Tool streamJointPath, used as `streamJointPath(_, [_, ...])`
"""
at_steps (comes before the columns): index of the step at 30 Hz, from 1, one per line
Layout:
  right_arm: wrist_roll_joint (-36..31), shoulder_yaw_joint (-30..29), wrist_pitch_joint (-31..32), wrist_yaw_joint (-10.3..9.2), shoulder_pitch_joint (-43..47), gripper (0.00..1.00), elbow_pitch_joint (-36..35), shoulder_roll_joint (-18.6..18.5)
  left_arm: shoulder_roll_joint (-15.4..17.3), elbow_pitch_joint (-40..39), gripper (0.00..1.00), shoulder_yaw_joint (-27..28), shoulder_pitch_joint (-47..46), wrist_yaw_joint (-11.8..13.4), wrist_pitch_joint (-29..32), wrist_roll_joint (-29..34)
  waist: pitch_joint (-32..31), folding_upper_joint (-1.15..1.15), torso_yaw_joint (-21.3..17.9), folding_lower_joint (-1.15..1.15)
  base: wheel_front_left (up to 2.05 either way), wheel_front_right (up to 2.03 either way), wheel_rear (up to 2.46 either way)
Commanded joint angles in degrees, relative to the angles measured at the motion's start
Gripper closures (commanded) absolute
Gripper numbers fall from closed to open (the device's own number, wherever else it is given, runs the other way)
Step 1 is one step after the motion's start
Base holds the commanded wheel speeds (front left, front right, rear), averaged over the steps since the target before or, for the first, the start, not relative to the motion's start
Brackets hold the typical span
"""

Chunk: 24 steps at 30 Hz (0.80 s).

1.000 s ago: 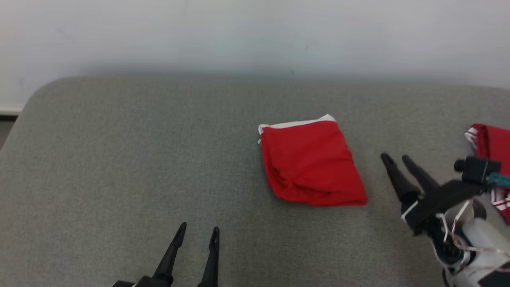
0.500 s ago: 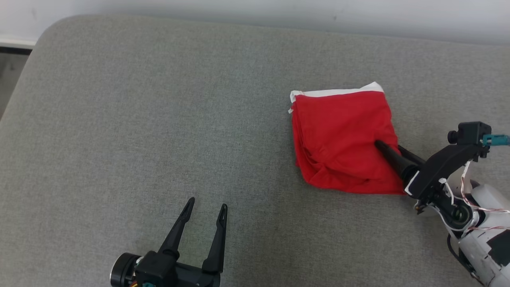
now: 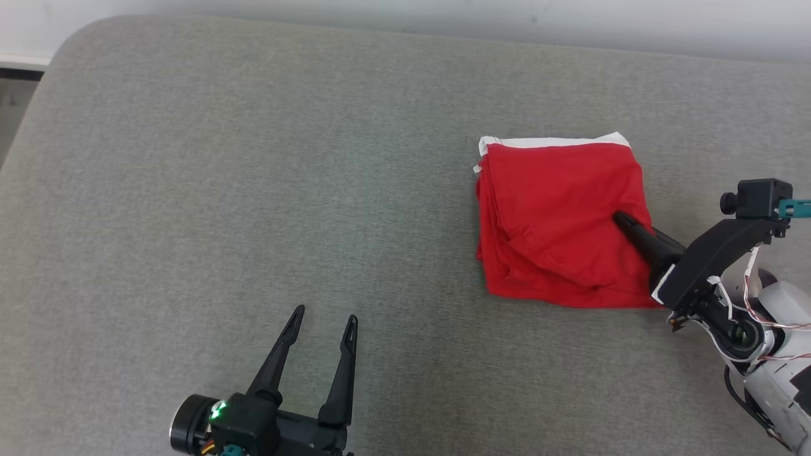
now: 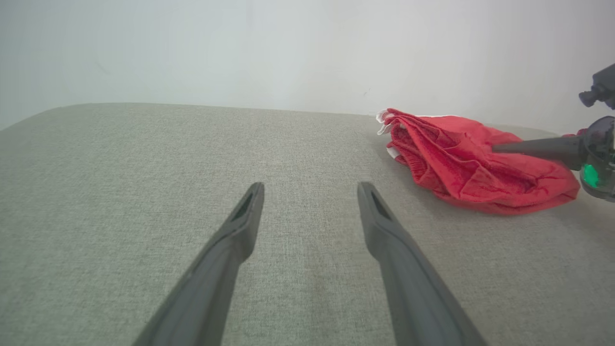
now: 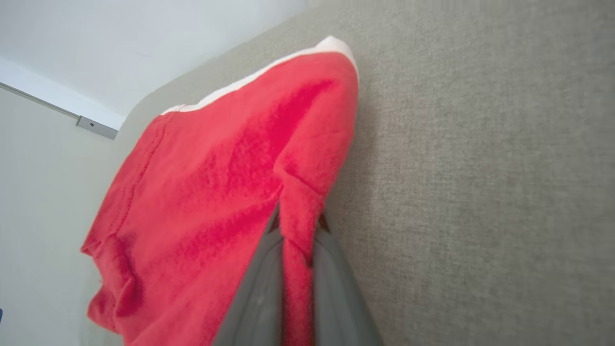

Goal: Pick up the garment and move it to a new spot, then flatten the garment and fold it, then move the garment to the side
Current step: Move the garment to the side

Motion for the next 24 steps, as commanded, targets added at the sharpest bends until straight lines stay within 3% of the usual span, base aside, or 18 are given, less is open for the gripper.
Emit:
streamJointPath(1, [-0.3,0.5,-0.8,-0.17,0.1,1.00,-0.6,-0.6,-0.1,-0.4,0.00,0.1,0.5,0.0,-0.2,0.5,-0.2,-0.01,-1.3,0.00,0.00,0.00,0.00])
streamJointPath(11, [-2.3,6.0,-5.2,-0.17,-1.9,1.00,-5.5,-4.8,0.4,-2.7,0.00,1.0,-0.7,-1.4,-0.2,2.2,0.8,-0.01,-10.0,0.00,0.00,0.00,0.00])
streamJointPath(24, [-4.2,11.6,-9.8,-0.17,-5.2,1.00,-6.8,-6.8,3.0,-4.9,0.00,-0.3,-3.6,-2.4,0.0,3.0,3.7,-0.01,-22.3,0.00,0.00,0.00,0.00])
